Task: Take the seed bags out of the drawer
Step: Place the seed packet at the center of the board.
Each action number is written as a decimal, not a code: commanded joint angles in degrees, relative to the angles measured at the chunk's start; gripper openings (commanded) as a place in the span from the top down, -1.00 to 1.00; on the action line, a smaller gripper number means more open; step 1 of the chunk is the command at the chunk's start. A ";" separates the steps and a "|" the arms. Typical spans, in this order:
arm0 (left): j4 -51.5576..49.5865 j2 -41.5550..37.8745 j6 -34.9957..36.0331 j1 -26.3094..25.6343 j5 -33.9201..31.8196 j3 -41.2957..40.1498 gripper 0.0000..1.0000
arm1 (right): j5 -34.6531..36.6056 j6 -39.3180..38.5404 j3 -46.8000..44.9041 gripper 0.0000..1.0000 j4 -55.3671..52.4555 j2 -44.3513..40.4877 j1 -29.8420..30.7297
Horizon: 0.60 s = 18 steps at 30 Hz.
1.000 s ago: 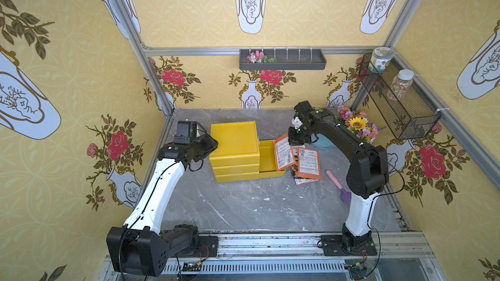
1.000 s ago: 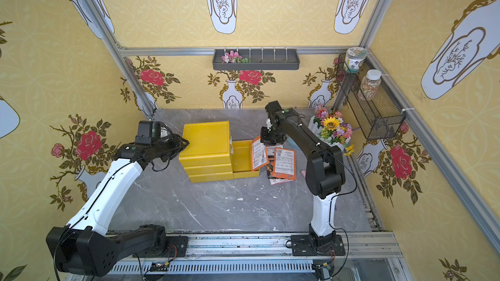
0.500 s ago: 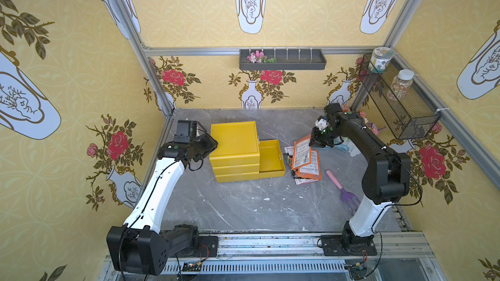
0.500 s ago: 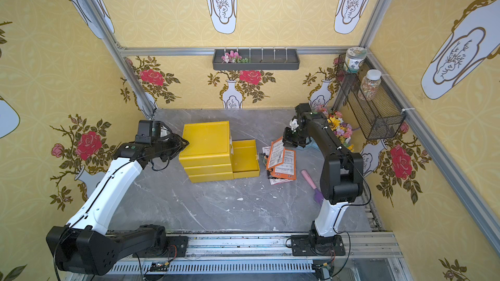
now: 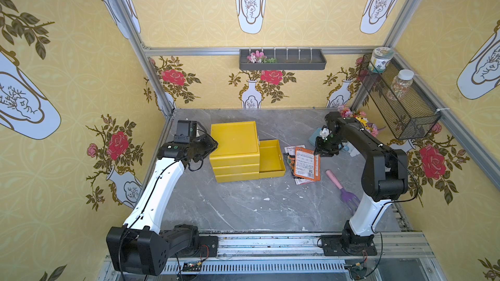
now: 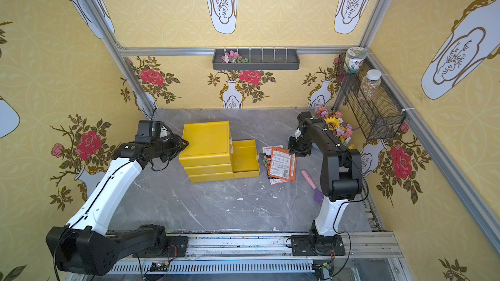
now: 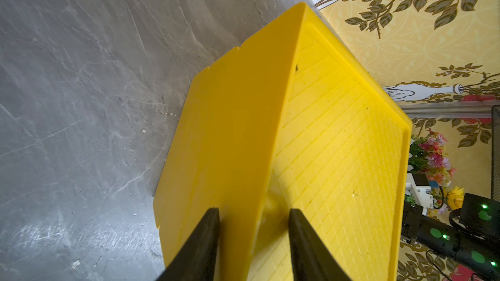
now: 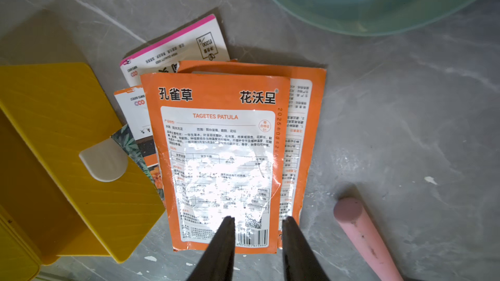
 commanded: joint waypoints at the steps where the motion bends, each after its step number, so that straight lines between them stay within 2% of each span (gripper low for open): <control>1: -0.71 -0.19 0.19 0.00 0.93 0.08 0.06 | 3.13 -0.02 1.68 0.15 -0.97 -0.07 1.03; 8: -1.06 -0.59 0.20 0.00 0.81 0.24 0.06 | 3.47 1.68 5.90 0.07 -1.07 1.74 7.23; 18: -1.34 -1.15 0.14 0.00 0.93 -0.22 0.06 | 0.17 6.87 8.40 0.05 2.66 8.40 16.03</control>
